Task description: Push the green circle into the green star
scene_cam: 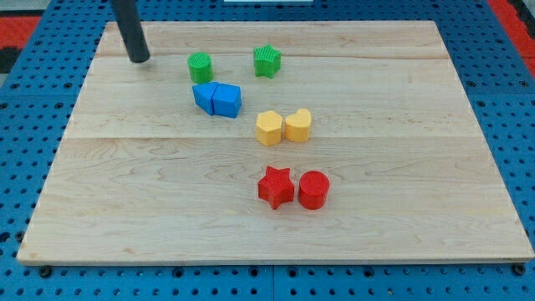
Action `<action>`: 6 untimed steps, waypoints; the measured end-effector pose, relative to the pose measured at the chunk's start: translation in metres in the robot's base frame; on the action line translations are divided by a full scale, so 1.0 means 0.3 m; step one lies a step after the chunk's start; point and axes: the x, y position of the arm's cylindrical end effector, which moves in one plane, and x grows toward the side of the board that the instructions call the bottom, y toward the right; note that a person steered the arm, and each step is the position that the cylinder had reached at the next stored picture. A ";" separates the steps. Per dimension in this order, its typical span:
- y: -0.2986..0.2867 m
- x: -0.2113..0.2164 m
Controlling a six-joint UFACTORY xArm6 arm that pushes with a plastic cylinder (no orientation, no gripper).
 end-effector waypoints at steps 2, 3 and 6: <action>0.579 -0.007; 0.526 0.052; 0.899 0.232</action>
